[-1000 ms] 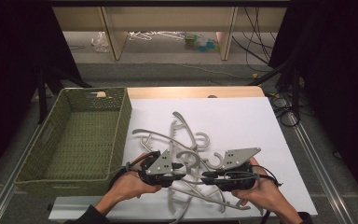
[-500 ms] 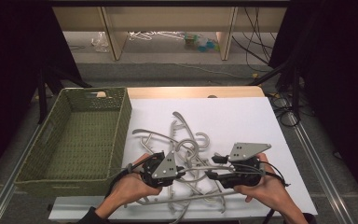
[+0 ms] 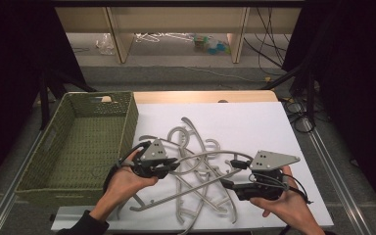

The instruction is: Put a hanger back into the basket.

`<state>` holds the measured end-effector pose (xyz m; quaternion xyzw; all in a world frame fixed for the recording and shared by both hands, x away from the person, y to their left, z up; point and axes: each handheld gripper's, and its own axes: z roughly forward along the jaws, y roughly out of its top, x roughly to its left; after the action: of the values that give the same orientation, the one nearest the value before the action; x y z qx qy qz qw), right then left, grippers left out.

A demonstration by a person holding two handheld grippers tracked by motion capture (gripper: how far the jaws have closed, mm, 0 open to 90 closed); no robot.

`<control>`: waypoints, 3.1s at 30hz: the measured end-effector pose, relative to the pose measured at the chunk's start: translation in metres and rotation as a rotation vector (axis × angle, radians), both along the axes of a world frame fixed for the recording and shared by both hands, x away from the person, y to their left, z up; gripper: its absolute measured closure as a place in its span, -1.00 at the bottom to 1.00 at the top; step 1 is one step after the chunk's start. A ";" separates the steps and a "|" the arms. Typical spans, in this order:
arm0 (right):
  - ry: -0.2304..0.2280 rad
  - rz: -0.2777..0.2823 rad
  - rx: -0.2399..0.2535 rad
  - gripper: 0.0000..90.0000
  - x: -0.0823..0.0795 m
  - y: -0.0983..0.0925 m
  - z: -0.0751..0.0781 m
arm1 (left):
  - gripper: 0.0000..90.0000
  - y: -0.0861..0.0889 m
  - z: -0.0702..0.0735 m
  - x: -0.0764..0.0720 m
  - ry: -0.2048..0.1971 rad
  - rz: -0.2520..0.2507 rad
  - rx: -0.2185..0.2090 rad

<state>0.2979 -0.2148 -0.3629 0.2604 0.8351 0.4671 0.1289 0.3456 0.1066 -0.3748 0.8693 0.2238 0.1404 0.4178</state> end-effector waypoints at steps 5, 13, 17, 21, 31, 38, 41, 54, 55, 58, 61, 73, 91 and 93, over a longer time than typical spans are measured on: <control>0.030 -0.001 -0.027 -0.30 -0.002 0.000 -0.016 | 0.81 0.006 0.014 -0.003 -0.011 0.020 -0.043; 0.041 -0.047 -0.034 -0.38 -0.004 -0.002 -0.031 | 0.80 0.018 0.034 -0.006 -0.010 0.054 -0.100; 0.039 -0.050 -0.029 -0.38 -0.002 -0.003 -0.034 | 0.80 0.024 0.048 -0.007 -0.013 0.074 -0.126; 0.045 -0.044 -0.031 -0.38 -0.002 -0.003 -0.035 | 0.80 0.032 0.069 -0.006 -0.023 0.073 -0.134; 0.061 -0.061 -0.024 -0.47 0.001 -0.004 -0.039 | 0.80 0.076 0.104 0.003 -0.103 0.189 -0.124; 0.066 -0.059 -0.032 -0.47 0.002 -0.003 -0.042 | 0.80 0.106 0.101 0.018 -0.123 0.288 -0.094; 0.070 -0.060 -0.031 -0.47 0.003 -0.003 -0.043 | 0.80 0.128 0.098 0.028 -0.145 0.348 -0.058; 0.081 -0.063 -0.039 -0.47 0.005 -0.004 -0.046 | 0.80 0.191 0.077 0.051 -0.175 0.522 -0.049; 0.079 -0.065 -0.036 -0.47 0.005 -0.004 -0.046 | 0.80 0.199 0.073 0.054 -0.184 0.536 -0.041; 0.077 -0.066 -0.036 -0.47 0.005 -0.005 -0.046 | 0.80 0.208 0.069 0.057 -0.185 0.552 -0.042; 0.078 -0.070 -0.036 -0.46 0.006 -0.005 -0.046 | 0.80 0.221 0.062 0.059 -0.196 0.563 -0.042; 0.082 -0.071 -0.036 -0.46 0.006 -0.005 -0.047 | 0.80 0.255 0.044 0.060 -0.222 0.597 -0.021; 0.086 -0.067 -0.038 -0.45 0.006 -0.005 -0.047 | 0.80 0.279 0.021 0.060 -0.172 0.631 0.047; 0.086 -0.067 -0.040 -0.45 0.006 -0.005 -0.047 | 0.80 0.279 0.014 0.060 -0.156 0.624 0.058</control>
<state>0.3040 -0.2193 -0.4103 0.3054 0.8398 0.4343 0.1136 0.4061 0.3853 -0.3608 0.7568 0.4429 0.3340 0.3456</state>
